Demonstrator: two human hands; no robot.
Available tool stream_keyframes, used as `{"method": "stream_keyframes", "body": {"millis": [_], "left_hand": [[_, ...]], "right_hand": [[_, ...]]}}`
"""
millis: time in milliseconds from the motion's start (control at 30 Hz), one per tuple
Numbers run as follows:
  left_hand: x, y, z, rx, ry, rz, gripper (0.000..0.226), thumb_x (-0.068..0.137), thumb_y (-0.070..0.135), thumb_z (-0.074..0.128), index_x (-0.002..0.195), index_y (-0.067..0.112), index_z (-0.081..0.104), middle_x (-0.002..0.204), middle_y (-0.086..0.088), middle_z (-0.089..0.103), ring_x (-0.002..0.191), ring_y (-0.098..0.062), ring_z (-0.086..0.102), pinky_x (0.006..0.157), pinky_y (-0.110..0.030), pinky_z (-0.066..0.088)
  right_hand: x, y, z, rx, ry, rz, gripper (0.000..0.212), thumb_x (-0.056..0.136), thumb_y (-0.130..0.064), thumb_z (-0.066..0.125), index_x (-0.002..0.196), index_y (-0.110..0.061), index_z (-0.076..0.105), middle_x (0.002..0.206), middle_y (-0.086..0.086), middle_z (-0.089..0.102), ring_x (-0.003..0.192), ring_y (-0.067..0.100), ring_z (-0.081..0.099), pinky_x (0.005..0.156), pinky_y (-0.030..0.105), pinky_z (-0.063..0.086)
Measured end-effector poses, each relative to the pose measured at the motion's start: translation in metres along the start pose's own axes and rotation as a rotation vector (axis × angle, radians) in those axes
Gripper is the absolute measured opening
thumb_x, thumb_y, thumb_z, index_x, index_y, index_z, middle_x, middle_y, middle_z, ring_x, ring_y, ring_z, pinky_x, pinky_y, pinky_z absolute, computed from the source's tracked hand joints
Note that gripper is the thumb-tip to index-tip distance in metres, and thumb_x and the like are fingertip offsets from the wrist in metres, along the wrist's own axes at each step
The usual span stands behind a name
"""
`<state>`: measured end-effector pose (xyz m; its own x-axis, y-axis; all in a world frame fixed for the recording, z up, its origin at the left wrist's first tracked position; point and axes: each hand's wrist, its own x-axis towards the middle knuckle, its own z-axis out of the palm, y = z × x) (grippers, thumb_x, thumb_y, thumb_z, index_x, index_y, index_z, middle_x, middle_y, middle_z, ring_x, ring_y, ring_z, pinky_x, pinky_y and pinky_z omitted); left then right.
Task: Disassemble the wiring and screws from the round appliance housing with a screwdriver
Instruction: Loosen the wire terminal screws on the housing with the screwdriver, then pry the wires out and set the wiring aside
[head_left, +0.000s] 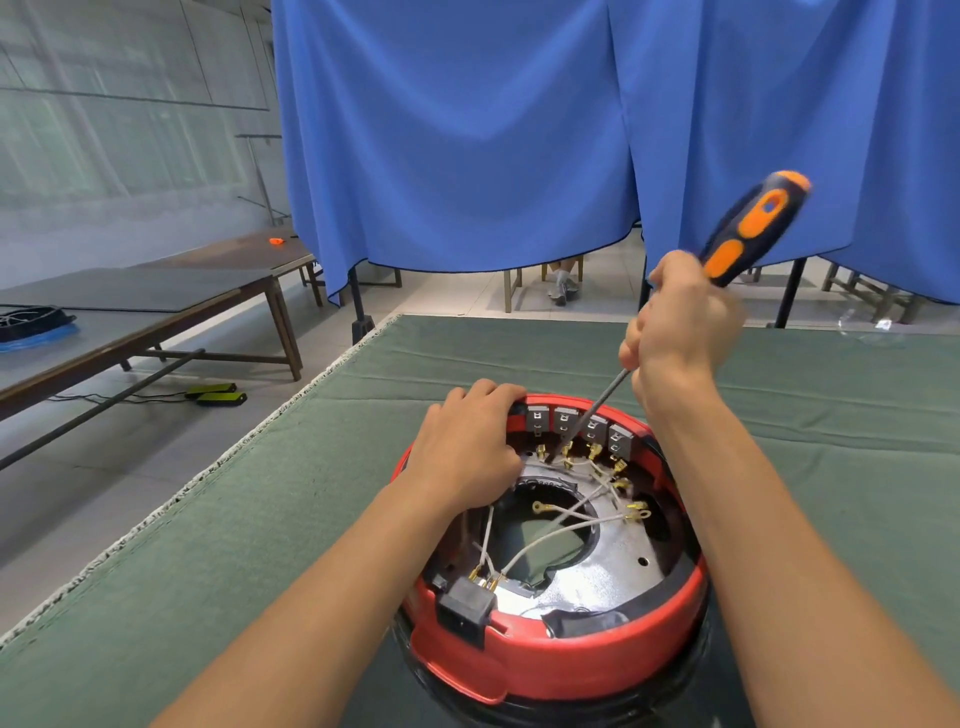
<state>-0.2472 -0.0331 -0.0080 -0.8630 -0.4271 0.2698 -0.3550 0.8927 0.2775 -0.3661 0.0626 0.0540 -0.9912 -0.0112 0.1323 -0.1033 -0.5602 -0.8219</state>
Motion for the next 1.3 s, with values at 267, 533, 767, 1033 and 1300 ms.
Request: {"method": "stream_keyframes", "body": {"millis": [267,533,767,1033,1300], "left_hand": [[0.000,-0.002,0.000,0.002,0.004,0.002,0.064,0.079,0.012,0.053,0.140,0.026,0.038,0.134,0.001,0.046,0.118,-0.024,0.042,0.098,-0.036,0.033],[0.000,-0.002,0.001,-0.004,0.006,0.012,0.061,0.079,0.014,0.053,0.137,0.027,0.039,0.130,0.001,0.047,0.116,-0.024,0.043,0.097,-0.036,0.034],[-0.003,0.001,-0.004,-0.057,0.180,0.130,0.022,0.078,0.006,0.053,0.085,0.021,0.066,0.098,0.006,0.054,0.099,-0.016,0.043,0.084,-0.030,0.036],[-0.008,0.005,-0.002,-0.012,0.017,0.197,0.032,0.082,0.022,0.051,0.107,0.030,0.068,0.101,0.009,0.069,0.097,-0.014,0.060,0.071,-0.022,0.036],[-0.003,-0.001,0.006,0.090,-0.148,0.237,0.038,0.091,0.032,0.051,0.129,0.037,0.054,0.133,0.010,0.056,0.122,-0.015,0.051,0.095,-0.032,0.042]], "right_hand": [[-0.012,-0.004,-0.003,0.064,-0.009,0.001,0.034,0.074,-0.010,0.053,0.051,-0.019,0.030,0.050,0.001,0.024,0.042,0.019,0.020,0.042,0.019,0.021],[-0.018,-0.023,-0.005,0.148,-0.015,-0.112,0.036,0.077,-0.008,0.052,0.048,-0.017,0.032,0.043,-0.001,0.024,0.037,0.017,0.019,0.040,0.016,0.023],[-0.017,-0.036,-0.016,0.051,-0.069,-0.190,0.032,0.077,-0.016,0.055,0.049,-0.014,0.040,0.041,0.002,0.032,0.035,0.022,0.034,0.039,0.021,0.034],[-0.014,-0.049,-0.038,-0.231,-0.036,-0.291,0.033,0.074,-0.040,0.048,0.057,-0.014,0.059,0.051,-0.005,0.057,0.051,0.011,0.057,0.058,0.030,0.042],[-0.037,-0.026,-0.067,-0.373,-0.171,-0.427,0.030,0.087,-0.028,0.065,0.066,-0.006,0.063,0.050,-0.013,0.054,0.050,0.000,0.049,0.052,0.012,0.039]]}}
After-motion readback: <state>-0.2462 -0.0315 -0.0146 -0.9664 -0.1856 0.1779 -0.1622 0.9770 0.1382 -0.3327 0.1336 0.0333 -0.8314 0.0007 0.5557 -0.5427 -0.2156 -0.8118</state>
